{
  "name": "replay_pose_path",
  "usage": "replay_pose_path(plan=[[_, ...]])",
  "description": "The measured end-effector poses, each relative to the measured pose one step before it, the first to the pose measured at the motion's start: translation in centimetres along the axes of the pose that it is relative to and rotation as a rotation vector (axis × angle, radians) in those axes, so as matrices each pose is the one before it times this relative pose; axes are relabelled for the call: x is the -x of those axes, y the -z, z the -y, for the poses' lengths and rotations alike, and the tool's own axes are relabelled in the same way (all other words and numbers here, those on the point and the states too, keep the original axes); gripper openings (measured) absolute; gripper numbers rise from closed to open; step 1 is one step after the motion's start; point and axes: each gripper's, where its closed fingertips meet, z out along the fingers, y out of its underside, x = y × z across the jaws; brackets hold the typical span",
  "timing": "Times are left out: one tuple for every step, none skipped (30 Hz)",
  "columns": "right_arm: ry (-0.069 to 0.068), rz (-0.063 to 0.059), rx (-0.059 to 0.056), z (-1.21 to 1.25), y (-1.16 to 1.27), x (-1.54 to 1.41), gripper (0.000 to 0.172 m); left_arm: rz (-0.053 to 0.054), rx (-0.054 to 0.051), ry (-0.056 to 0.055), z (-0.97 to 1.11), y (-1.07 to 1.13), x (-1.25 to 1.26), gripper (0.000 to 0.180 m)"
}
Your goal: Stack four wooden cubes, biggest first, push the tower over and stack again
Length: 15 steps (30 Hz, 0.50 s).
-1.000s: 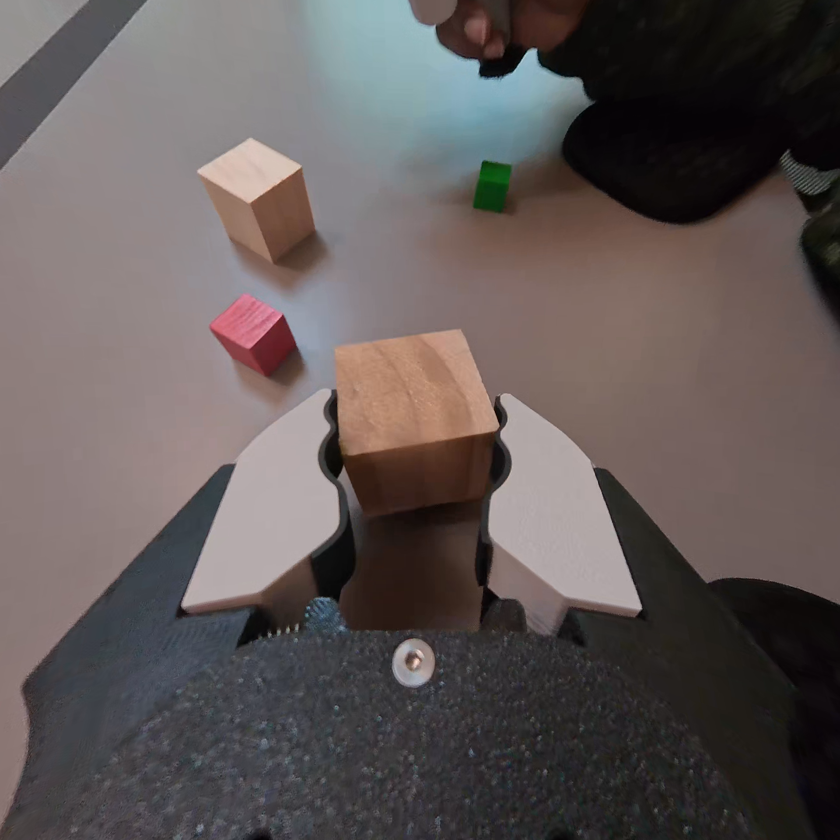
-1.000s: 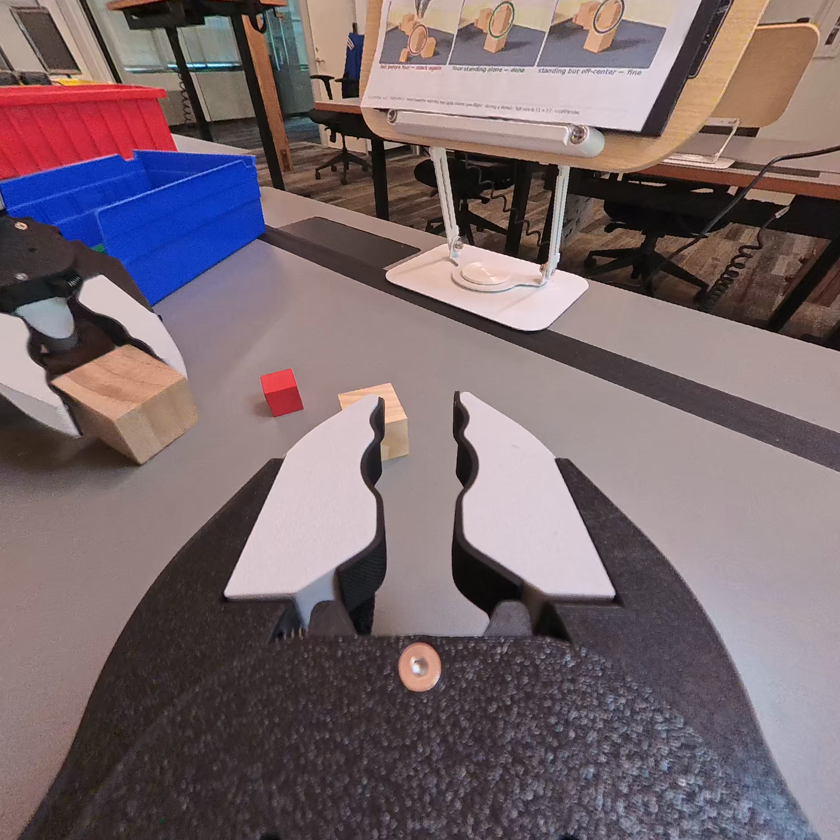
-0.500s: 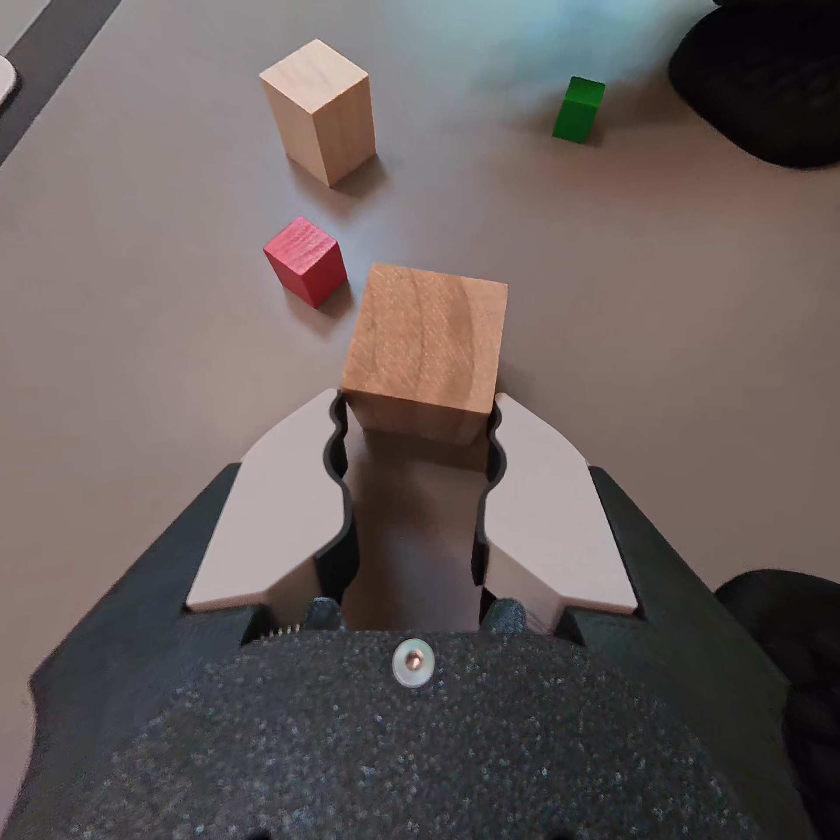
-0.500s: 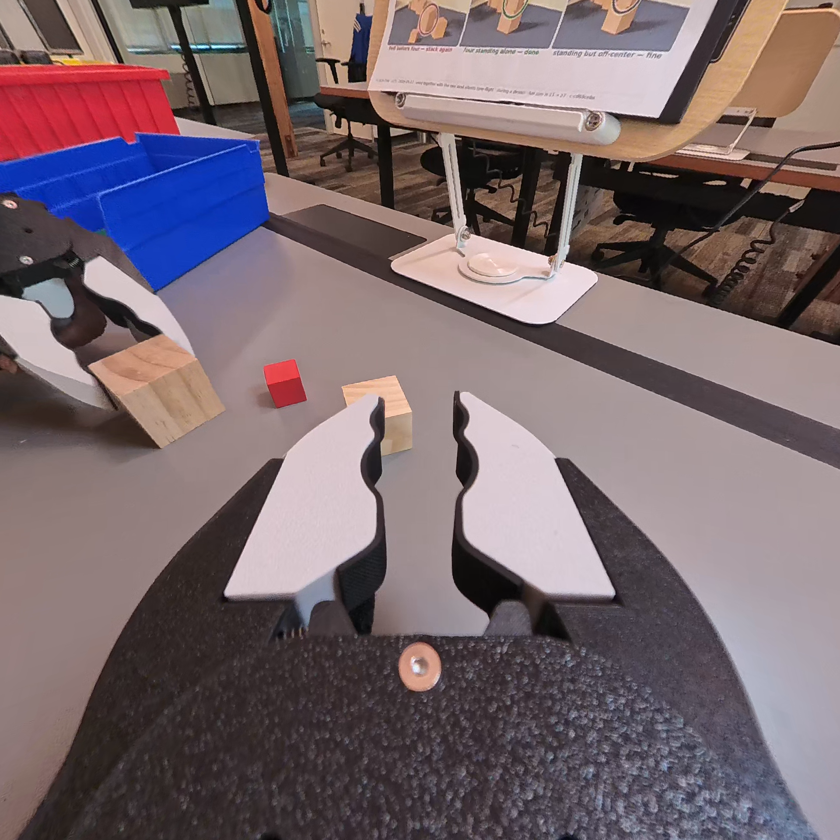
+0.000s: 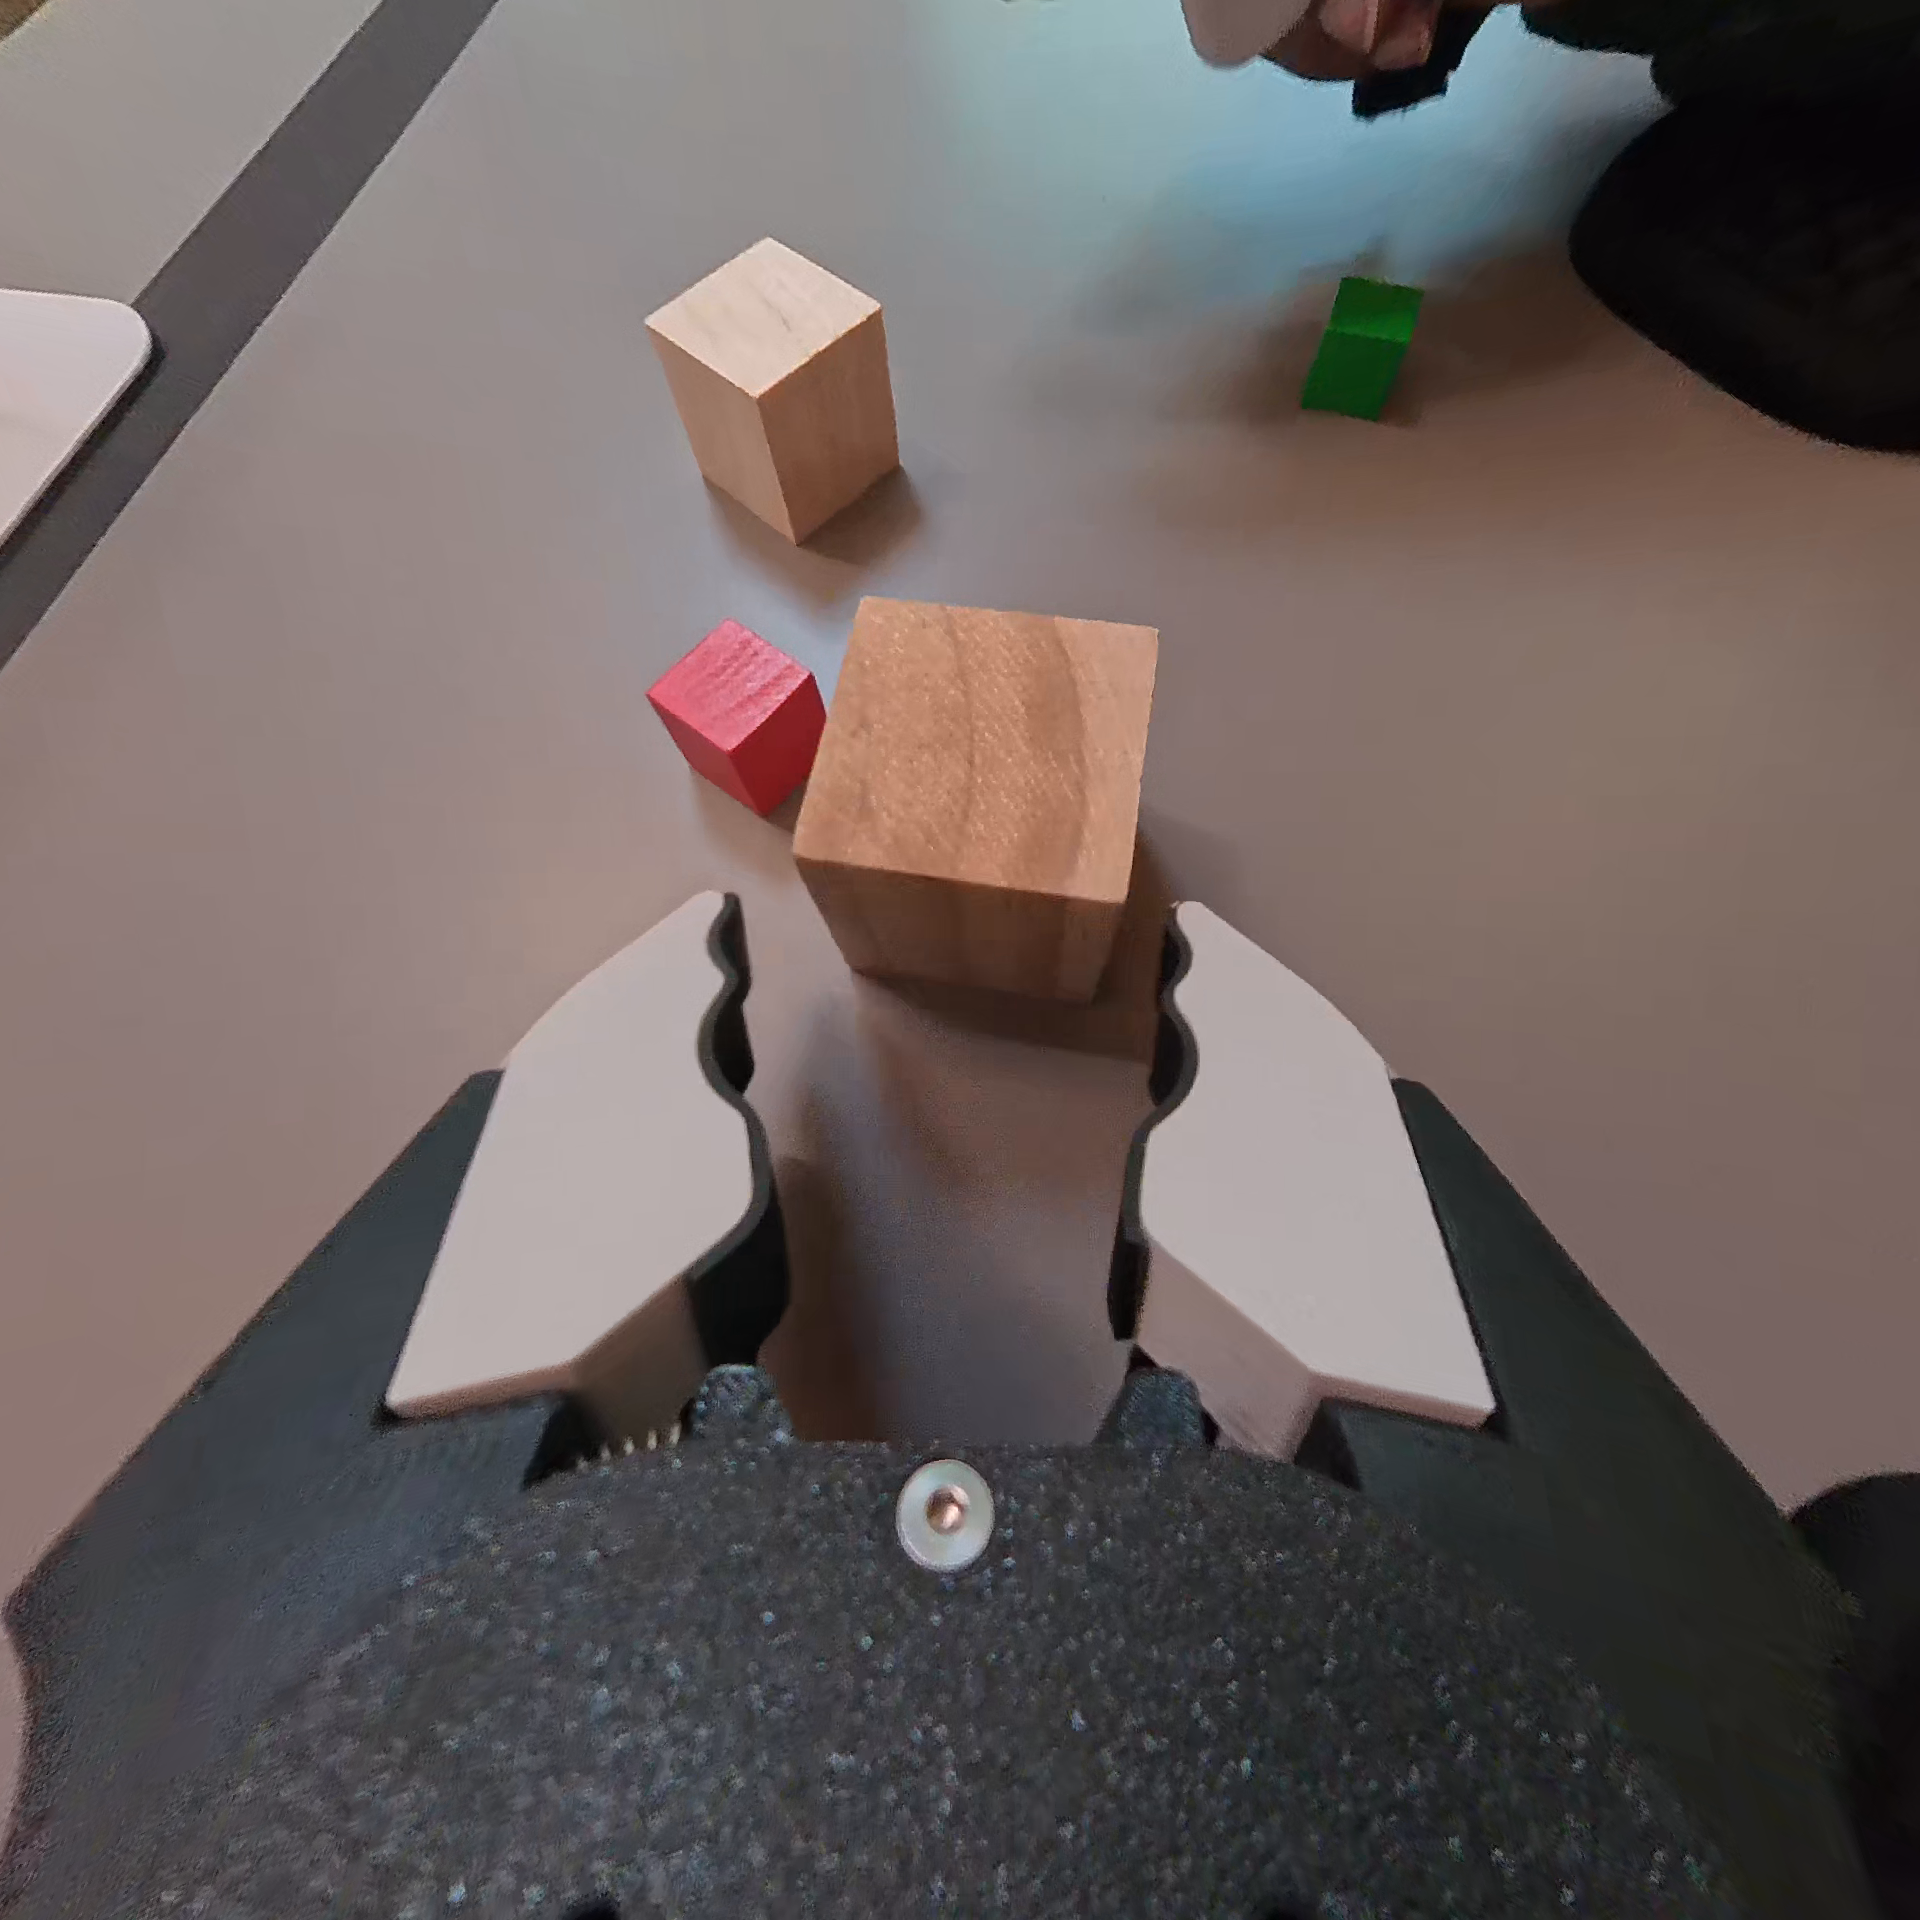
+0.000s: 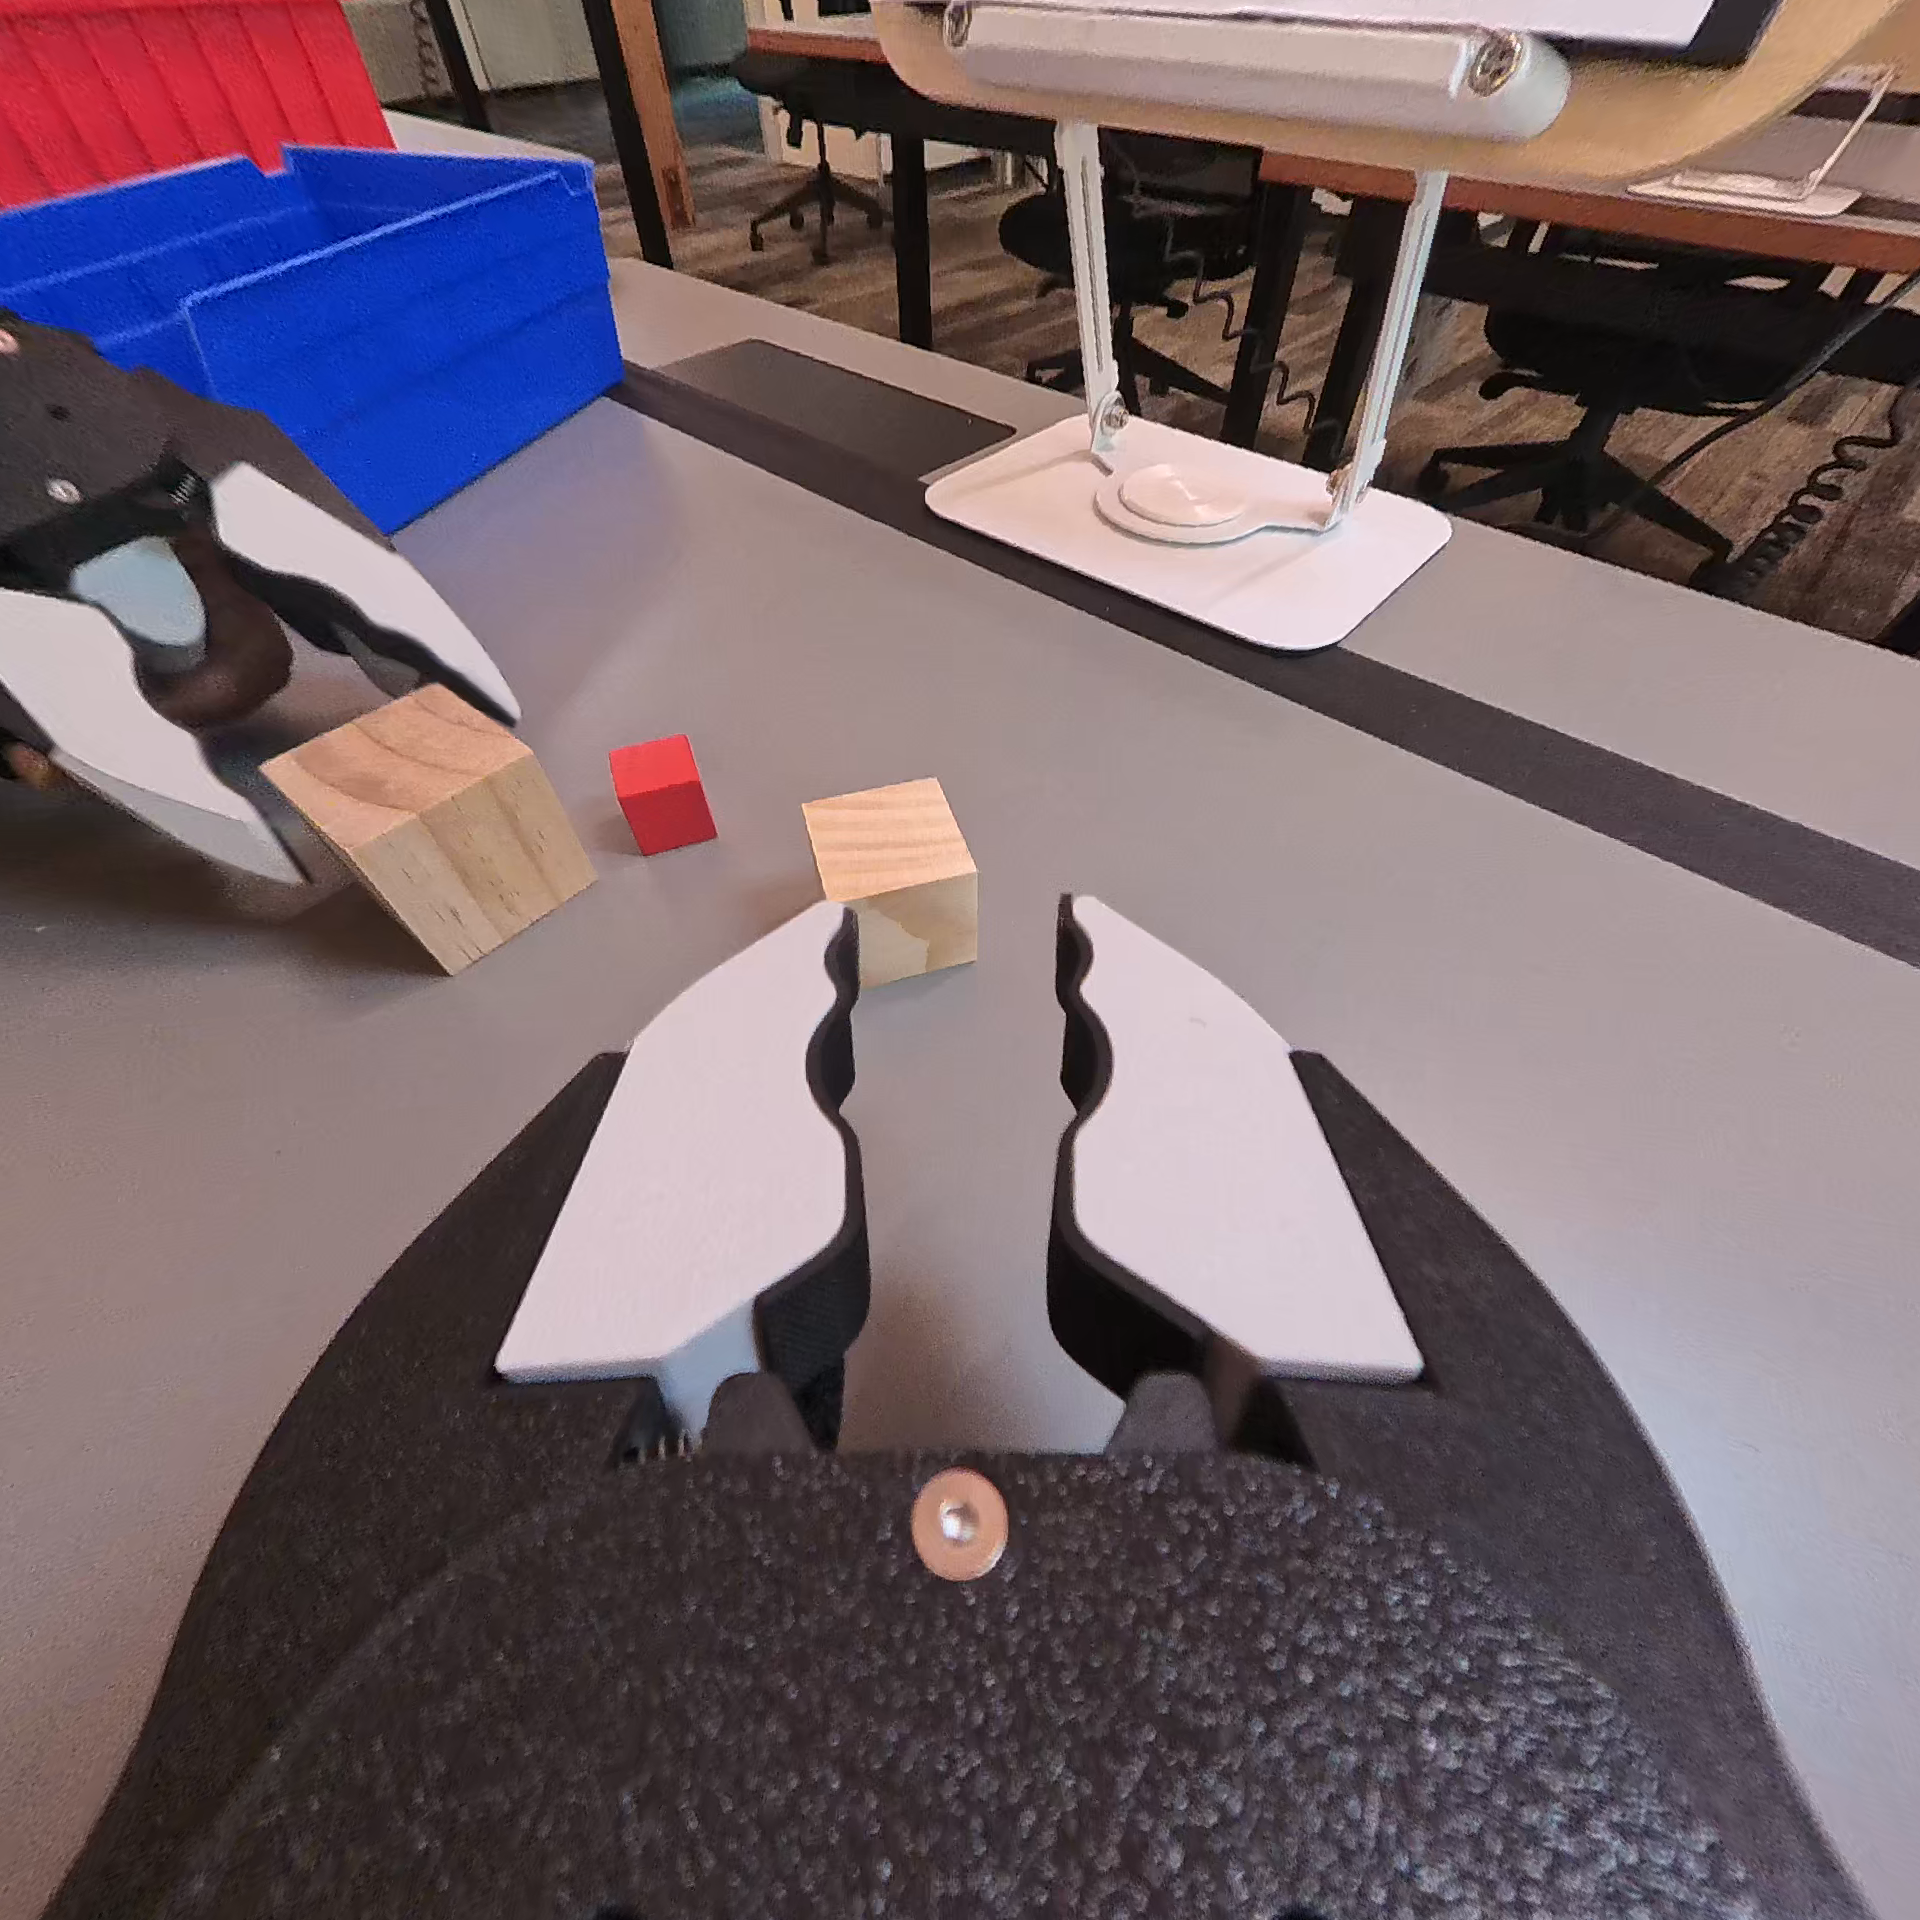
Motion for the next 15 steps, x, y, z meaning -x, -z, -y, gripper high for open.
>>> replay_pose_path(plan=[[0.0022, 0.0011, 0.0063, -0.145, -0.079, 0.035, 0.038, -0.0018, -0.0202, 0.0251, 0.169, 0.492, 0.090, 0.077], [0.0021, 0.0028, 0.0062, -0.132, -0.079, 0.072, 0.038, 0.0107, -0.0276, 0.0199, 0.306, 0.586, 0.283, 0.078], [0.0012, 0.0039, 0.0070, -0.122, -0.097, 0.090, 0.039, 0.0155, -0.0287, 0.0105, 0.386, 0.592, 0.296, 0.077], [0.0003, 0.0051, 0.0082, -0.144, -0.129, 0.114, 0.040, 0.0132, -0.0266, 0.0056, 0.463, 0.534, 0.220, 0.077], [0.0012, 0.0050, 0.0094, -0.162, -0.193, 0.117, 0.041, 0.0126, -0.0268, 0.0017, 0.543, 0.432, 0.159, 0.076], [0.0046, 0.0023, 0.0106, -0.172, -0.250, 0.090, 0.041, 0.0117, -0.0241, -0.0026, 0.542, 0.333, 0.108, 0.075], [0.0093, -0.0018, 0.0137, -0.195, -0.312, 0.025, 0.042, 0.0127, -0.0198, -0.0062, 0.493, 0.240, 0.109, 0.073], [0.0129, -0.0048, 0.0167, -0.174, -0.362, -0.037, 0.044, 0.0154, -0.0232, -0.0049, 0.522, 0.191, 0.158, 0.070], [0.0128, -0.0045, 0.0163, -0.123, -0.375, -0.049, 0.046, 0.0112, -0.0262, 0.0018, 0.518, 0.152, 0.146, 0.068], [0.0095, -0.0017, 0.0155, -0.071, -0.381, -0.027, 0.050, 0.0039, -0.0234, 0.0090, 0.421, 0.112, 0.080, 0.067], [0.0066, -0.0005, 0.0127, -0.010, -0.369, -0.032, 0.052, 0.0049, -0.0187, 0.0107, 0.299, 0.092, 0.112, 0.067], [0.0056, 0.0003, 0.0066, 0.069, -0.310, -0.024, 0.053, 0.0058, -0.0173, 0.0070, 0.239, 0.084, 0.125, 0.067], [0.0040, 0.0032, 0.0045, 0.095, -0.294, 0.028, 0.053, 0.0038, -0.0161, 0.0049, 0.184, 0.070, 0.065, 0.066], [0.0027, 0.0055, 0.0071, 0.077, -0.301, 0.075, 0.054, 0.0050, -0.0101, 0.0029, 0.120, 0.050, 0.080, 0.066], [0.0038, 0.0052, 0.0100, 0.024, -0.307, 0.074, 0.055, 0.0092, -0.0063, -0.0014, 0.080, 0.027, 0.113, 0.066]])
